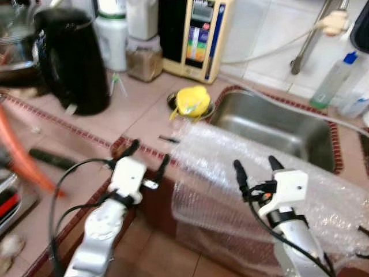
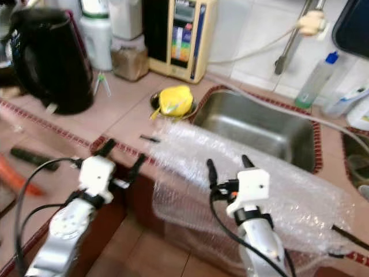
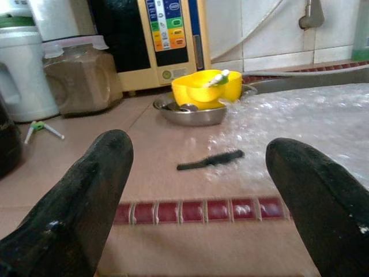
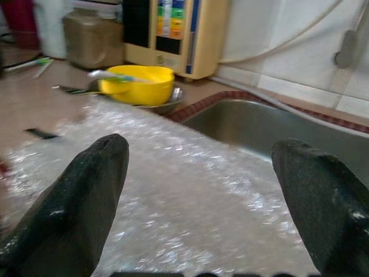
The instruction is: Kitchen organization
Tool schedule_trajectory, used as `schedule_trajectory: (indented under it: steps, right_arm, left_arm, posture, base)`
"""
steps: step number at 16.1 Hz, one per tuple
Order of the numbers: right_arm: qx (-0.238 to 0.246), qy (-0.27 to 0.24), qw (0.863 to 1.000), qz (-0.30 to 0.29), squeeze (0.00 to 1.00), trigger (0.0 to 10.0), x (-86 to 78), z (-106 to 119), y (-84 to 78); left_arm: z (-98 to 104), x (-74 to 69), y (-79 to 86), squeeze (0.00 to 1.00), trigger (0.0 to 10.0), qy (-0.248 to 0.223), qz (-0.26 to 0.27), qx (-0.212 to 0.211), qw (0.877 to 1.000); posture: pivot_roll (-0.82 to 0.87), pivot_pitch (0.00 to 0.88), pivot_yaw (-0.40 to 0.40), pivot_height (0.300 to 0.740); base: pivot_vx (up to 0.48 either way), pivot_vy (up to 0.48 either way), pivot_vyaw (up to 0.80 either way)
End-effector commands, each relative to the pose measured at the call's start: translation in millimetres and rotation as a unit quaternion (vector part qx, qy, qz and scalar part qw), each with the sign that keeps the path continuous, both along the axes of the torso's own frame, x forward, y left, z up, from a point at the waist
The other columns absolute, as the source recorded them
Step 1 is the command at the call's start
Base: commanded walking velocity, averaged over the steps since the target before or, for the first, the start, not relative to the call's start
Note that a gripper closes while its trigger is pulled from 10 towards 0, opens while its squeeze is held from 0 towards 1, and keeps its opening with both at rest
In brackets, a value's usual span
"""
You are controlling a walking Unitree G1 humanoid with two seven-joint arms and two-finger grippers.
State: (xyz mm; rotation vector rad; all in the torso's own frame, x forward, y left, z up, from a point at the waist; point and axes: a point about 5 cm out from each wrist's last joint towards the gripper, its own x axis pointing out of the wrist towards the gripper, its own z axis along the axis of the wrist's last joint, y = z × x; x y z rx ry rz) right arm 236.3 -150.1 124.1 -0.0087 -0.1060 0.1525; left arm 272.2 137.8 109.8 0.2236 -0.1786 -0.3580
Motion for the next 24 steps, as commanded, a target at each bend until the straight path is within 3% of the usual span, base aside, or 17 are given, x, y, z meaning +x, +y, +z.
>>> schedule_trajectory:
  steps: [1,8,21,24]
  right_arm:
    - [-0.008,-0.003,1.0,-0.016,0.0,10.0,-0.9,2.6,-7.7]
    - [-0.009,0.002,1.0,-0.012,0.0,10.0,-2.7,0.3,-7.3]
    - [-0.009,0.003,1.0,-0.008,0.0,10.0,-2.6,1.5,-5.9]
    - [-0.01,0.006,1.0,-0.008,0.0,10.0,-2.3,1.0,-5.4]
  left_arm:
    - [2.6,-0.1,-10.7,0.0,10.0,-0.001,-0.024,-0.002,1.0]
    - [-1.0,-3.4,-12.1,0.0,10.0,0.007,-0.029,0.0,1.0]
    - [-3.4,-4.3,-11.3,0.0,10.0,0.01,-0.006,0.003,1.0]
    - [-1.8,-2.7,-10.6,0.0,10.0,0.008,-0.005,-0.005,1.0]
  posture:
    - [0.17,0.0,-0.072,0.74]
    - [0.17,0.0,-0.073,0.74]
    - [0.17,0.0,-0.088,0.74]
    - [0.16,0.0,-0.087,0.74]
  base:
    - [0.3,0.0,0.0]
    - [0.299,0.0,-0.72]
    - [0.018,0.0,0.0]
    - [0.0,0.0,-0.72]
